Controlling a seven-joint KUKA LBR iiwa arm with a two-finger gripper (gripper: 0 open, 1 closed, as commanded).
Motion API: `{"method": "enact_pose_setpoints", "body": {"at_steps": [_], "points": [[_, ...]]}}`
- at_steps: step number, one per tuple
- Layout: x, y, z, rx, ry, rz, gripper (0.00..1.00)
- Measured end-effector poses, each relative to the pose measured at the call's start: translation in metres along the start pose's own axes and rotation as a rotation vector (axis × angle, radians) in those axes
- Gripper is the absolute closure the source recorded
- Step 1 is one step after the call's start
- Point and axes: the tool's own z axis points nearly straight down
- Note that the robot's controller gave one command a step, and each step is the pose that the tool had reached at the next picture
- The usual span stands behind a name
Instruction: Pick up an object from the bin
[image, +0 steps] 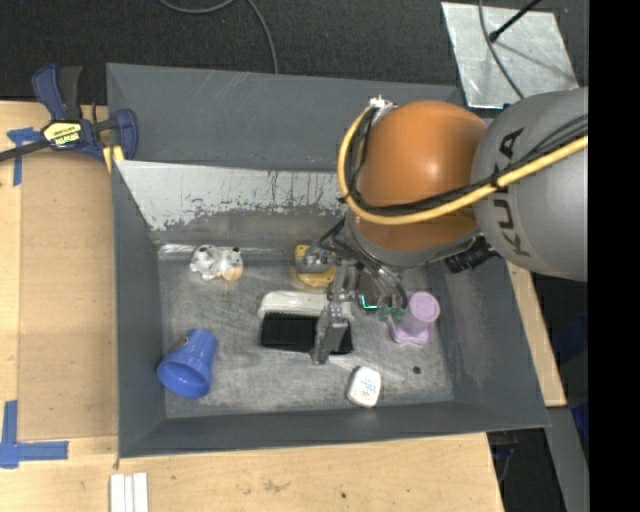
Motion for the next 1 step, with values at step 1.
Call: {"method": "enact_pose_setpoints", "body": {"at_steps": [1], "points": [[-0.0006, 0.0175, 0.0405, -0.001, -0.009, -0.008, 0.0]]}}
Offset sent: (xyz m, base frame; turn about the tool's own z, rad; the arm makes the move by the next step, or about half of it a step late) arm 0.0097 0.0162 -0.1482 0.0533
